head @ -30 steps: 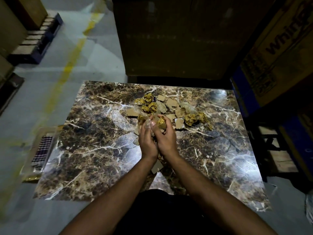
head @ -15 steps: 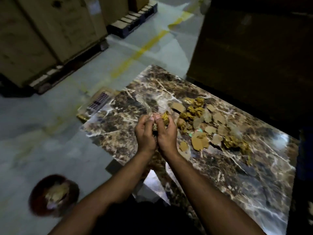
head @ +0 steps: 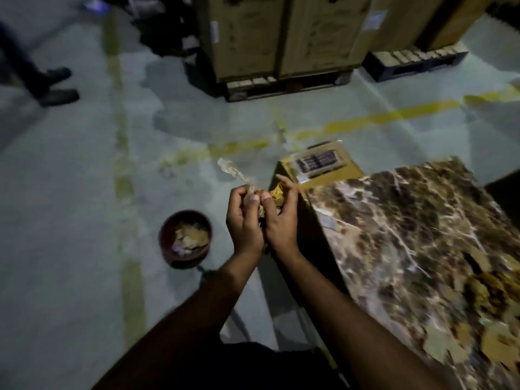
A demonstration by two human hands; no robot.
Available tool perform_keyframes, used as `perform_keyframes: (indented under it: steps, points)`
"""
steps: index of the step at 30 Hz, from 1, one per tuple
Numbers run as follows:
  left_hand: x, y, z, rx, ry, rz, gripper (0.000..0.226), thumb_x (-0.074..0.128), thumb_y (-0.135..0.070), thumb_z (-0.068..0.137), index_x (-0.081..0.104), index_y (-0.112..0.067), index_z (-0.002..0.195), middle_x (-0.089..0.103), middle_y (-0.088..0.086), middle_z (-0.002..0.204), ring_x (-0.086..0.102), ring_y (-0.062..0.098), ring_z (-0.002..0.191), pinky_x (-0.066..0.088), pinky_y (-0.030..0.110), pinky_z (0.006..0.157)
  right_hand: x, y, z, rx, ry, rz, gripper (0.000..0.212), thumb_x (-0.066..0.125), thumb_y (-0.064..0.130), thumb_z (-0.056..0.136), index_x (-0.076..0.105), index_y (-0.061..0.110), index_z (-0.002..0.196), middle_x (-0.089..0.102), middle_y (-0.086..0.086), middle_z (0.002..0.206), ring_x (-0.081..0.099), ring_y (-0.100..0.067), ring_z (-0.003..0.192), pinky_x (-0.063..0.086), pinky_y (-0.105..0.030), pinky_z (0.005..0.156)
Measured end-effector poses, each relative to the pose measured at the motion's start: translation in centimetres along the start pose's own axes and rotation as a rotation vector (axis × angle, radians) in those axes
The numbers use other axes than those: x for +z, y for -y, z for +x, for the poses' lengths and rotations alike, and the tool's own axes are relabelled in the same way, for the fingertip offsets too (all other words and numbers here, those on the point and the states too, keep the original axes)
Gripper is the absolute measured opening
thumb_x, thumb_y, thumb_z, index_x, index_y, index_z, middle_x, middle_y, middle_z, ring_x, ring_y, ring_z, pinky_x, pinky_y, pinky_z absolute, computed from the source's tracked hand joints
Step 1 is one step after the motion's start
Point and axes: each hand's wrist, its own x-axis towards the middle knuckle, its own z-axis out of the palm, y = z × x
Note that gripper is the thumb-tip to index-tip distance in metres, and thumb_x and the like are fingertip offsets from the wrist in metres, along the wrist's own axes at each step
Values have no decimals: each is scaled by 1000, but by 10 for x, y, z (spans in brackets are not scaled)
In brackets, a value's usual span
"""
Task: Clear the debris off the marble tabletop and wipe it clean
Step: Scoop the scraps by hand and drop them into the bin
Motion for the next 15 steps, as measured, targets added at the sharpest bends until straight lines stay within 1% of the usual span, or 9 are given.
perform_keyframes:
  steps: [1,3,5,7,8,10,11,13,15]
  points:
    - [-23,-2,17,11,-45,9,16,54,-23,91,60,-18,106,66,5,100,64,16,93,52,32,81,29,-2,1,-3,29,0,34,61,16,100,50,18,132,63,6,109,62,6,94,49,-16,83]
    - [-70,-5,48,17,-123,10,25,53,-13,91,57,-16,116,65,4,108,63,9,97,50,24,84,87,-12,1,6,107,-27,35,57,22,98,54,20,133,63,3,123,63,-4,107,50,-22,91]
    - [-108,-6,73,-2,-183,19,31,54,-6,93,57,-8,124,65,6,112,63,3,101,48,18,86,133,-24,1,51,185,-29,25,55,22,97,61,18,121,66,4,116,66,-9,101,52,-26,88]
    - [-142,9,93,-31,-249,106,24,54,2,93,64,0,115,66,0,102,62,-6,95,46,14,83,172,-42,1,103,235,-40,17,57,23,95,63,16,109,68,6,103,66,-10,94,53,-28,84]
    - [-156,20,100,-49,-268,129,19,53,-1,92,66,-3,106,66,-3,96,63,-2,91,48,19,81,187,-55,0,129,248,-57,17,58,27,94,63,16,105,68,7,98,66,-9,90,53,-30,83]
    - [-178,53,112,-118,-301,148,18,51,-20,87,67,-23,93,68,-4,92,65,17,91,53,40,80,208,-87,0,181,274,-90,26,57,36,90,63,14,102,69,5,93,66,-14,87,55,-41,82]
    - [-188,72,119,-162,-332,154,18,49,-27,84,66,-31,88,68,-5,93,64,23,92,53,44,82,219,-106,3,208,286,-108,28,56,37,88,63,14,101,69,3,93,66,-17,87,55,-47,83]
    - [-202,112,134,-245,-417,149,17,48,-36,83,65,-35,85,69,-7,94,64,23,95,52,42,87,238,-152,10,252,313,-132,32,54,36,86,64,12,104,70,-3,96,67,-22,91,55,-53,86]
    - [-212,149,150,-319,-549,115,25,53,-46,84,70,-29,90,72,-2,98,67,18,98,53,36,88,254,-199,20,281,345,-153,36,54,36,87,65,10,109,72,-4,102,68,-23,97,55,-53,90]
